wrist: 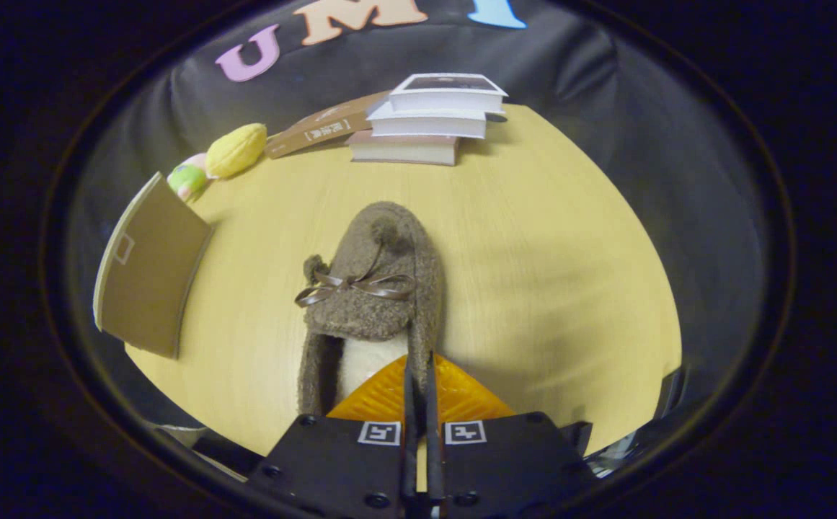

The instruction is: Open the storage box then place both shoes into the box .Put the left shoe in first, then the right shoe, with the right side of both shoes facing outward in a uniform manner.

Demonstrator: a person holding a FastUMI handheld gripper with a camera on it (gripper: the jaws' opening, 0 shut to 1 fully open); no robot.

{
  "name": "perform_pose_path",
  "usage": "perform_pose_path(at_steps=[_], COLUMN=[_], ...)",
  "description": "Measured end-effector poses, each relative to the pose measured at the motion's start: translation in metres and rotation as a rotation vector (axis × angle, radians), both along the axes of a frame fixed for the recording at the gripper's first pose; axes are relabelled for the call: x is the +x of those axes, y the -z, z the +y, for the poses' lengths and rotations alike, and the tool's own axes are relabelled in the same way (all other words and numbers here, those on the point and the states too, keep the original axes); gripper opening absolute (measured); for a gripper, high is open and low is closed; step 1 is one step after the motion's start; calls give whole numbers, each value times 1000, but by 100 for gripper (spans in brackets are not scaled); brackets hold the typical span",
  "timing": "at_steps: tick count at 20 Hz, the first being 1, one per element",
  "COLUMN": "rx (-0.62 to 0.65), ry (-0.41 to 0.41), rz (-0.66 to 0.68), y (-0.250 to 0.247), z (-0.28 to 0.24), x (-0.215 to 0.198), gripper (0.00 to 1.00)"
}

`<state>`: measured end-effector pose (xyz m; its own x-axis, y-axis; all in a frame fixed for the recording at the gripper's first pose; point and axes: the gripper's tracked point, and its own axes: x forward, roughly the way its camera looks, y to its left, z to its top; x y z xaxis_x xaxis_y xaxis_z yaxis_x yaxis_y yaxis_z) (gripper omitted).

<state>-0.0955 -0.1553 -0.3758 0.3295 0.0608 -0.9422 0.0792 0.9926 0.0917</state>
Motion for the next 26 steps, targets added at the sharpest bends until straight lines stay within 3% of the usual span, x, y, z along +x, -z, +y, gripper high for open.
perform_pose_path(at_steps=[4,8,11,17,20,26], rx=[122,196,247,211,281,344], ry=[162,228,241,214,265,248], rz=[35,43,39,48,41,-6], y=[-7,-15,-26,-24,-37,-71], z=[7,16,31,45,58,88], x=[0,-3,-2,-8,-4,19], gripper=[8,8,8,3,3,3])
